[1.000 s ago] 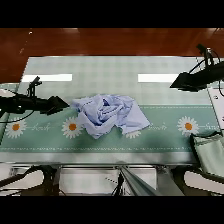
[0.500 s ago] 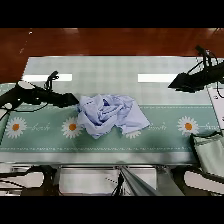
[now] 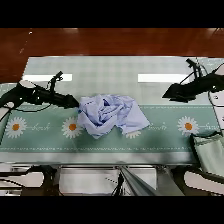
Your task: Fold the shirts.
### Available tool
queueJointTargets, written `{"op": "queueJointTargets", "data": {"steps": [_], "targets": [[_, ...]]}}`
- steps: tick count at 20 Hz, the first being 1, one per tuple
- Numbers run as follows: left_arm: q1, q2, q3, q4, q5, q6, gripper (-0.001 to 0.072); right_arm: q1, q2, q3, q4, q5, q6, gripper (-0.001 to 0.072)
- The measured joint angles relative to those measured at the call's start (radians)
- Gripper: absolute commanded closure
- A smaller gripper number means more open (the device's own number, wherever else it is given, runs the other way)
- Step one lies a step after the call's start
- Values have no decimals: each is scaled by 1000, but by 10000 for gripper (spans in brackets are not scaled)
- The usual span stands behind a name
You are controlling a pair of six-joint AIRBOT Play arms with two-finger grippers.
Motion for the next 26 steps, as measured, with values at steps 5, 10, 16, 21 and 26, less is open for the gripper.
{"op": "queueJointTargets", "data": {"steps": [5, 10, 16, 21, 26], "targets": [[0, 0, 0, -12, -45, 8, 689, 104, -2, -143, 21, -153, -1, 162], [0, 0, 0, -14, -62, 10, 689, 212, -61, -183, 106, -283, 0, 163], [0, 0, 1, -14, -66, 10, 689, 334, -156, -191, 206, -351, 6, 323], [1, 6, 49, -15, -68, 10, 690, 393, -174, -194, 217, -366, -2, 687], [1, 60, 221, -14, -114, -3, 690, 322, -35, -190, 214, -361, -28, 688]]}}
